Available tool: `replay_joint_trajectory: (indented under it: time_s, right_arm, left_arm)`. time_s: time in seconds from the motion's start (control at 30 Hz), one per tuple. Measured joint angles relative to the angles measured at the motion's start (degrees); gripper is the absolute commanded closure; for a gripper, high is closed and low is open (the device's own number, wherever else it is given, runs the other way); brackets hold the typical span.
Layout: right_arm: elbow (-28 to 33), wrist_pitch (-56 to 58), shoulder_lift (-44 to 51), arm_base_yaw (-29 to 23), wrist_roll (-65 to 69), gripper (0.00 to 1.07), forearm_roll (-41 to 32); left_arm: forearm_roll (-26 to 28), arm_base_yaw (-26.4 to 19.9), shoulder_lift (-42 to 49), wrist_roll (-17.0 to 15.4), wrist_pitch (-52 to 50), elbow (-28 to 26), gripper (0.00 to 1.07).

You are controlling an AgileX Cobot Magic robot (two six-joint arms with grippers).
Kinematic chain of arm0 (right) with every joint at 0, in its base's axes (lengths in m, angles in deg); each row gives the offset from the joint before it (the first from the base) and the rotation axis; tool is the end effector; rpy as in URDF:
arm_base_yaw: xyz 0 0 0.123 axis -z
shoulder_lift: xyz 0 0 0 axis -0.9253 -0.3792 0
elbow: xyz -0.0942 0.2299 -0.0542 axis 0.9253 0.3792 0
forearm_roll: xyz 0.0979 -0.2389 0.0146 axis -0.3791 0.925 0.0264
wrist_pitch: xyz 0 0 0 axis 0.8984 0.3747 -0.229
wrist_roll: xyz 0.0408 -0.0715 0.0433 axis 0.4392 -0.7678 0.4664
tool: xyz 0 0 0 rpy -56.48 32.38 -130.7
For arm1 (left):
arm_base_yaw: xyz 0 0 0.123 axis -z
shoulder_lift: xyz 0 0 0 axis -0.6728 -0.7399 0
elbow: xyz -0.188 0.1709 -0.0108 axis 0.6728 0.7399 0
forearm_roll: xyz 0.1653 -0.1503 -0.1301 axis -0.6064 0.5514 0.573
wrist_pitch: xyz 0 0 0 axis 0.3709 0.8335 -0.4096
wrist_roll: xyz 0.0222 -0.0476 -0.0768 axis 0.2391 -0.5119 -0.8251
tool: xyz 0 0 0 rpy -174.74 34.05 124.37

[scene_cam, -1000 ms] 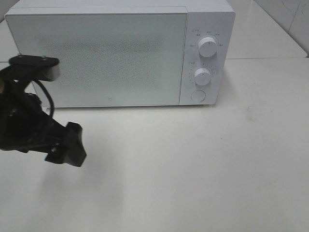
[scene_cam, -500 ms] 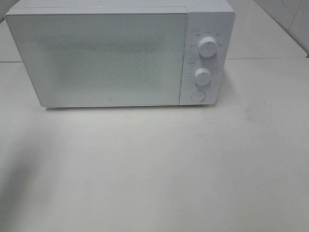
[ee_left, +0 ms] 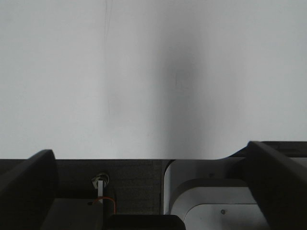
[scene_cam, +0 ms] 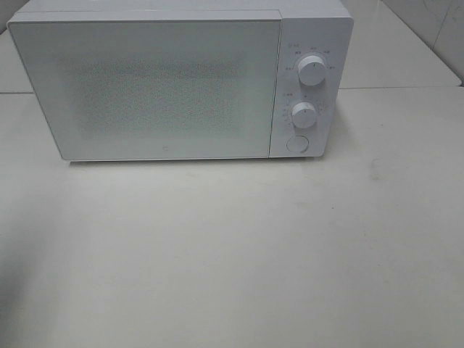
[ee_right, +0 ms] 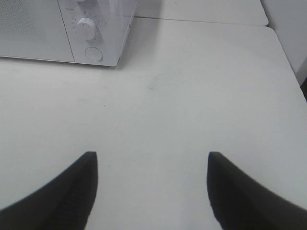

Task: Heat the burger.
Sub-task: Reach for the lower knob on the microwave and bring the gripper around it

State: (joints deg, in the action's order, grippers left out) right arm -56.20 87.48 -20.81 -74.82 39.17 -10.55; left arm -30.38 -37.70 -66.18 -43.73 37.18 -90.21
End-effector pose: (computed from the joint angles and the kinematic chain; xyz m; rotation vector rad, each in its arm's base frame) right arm 0.0360 0.0007 0.2850 -0.0974 1.9766 0.0413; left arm 0.1697 -0.0130 0.2338 -0.0068 2.8617 -0.0243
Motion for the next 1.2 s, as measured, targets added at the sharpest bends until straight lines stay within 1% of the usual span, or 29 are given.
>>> replay_joint_trajectory:
  time_s: [0.07, 0.13, 0.17, 0.2, 0.27, 0.33, 0.43, 0.5, 0.8, 1.07, 1.2]
  right_arm:
    - [0.0, 0.0, 0.0, 0.0, 0.0, 0.43, 0.0]
    - [0.0, 0.0, 0.0, 0.0, 0.0, 0.43, 0.0]
    - [0.0, 0.0, 0.0, 0.0, 0.0, 0.43, 0.0]
    - [0.0, 0.0, 0.0, 0.0, 0.0, 0.43, 0.0]
    - [0.0, 0.0, 0.0, 0.0, 0.0, 0.43, 0.0]
    - [0.0, 0.0, 0.0, 0.0, 0.0, 0.43, 0.0]
    - [0.0, 0.0, 0.0, 0.0, 0.0, 0.43, 0.0]
    - [0.0, 0.0, 0.0, 0.0, 0.0, 0.43, 0.0]
    - [0.0, 0.0, 0.0, 0.0, 0.0, 0.43, 0.0]
    - [0.0, 0.0, 0.0, 0.0, 0.0, 0.43, 0.0]
    - [0.0, 0.0, 0.0, 0.0, 0.0, 0.43, 0.0]
  left_arm:
    - [0.0, 0.0, 1.32, 0.0, -0.52, 0.86, 0.07]
    - [0.4, 0.0, 5.1, 0.0, -2.35, 3.15, 0.07]
    - [0.4, 0.0, 5.1, 0.0, -2.35, 3.15, 0.07]
    - [0.4, 0.0, 8.14, 0.0, -3.84, 4.76, 0.07]
    - [0.4, 0.0, 9.34, 0.0, -4.35, 5.33, 0.07]
    - [0.4, 0.0, 15.41, 0.0, -7.16, 7.33, 0.07]
    - [0.4, 0.0, 16.44, 0.0, -7.62, 7.51, 0.07]
    - [0.4, 0.0, 21.2, 0.0, -8.71, 7.68, 0.07]
    - [0.8, 0.0, 28.19, 0.0, -9.34, 7.68, 0.07]
    - [1.49, 0.0, 31.46, 0.0, -9.17, 7.79, 0.07]
    - [1.49, 0.0, 31.57, 0.0, -9.17, 7.79, 0.07]
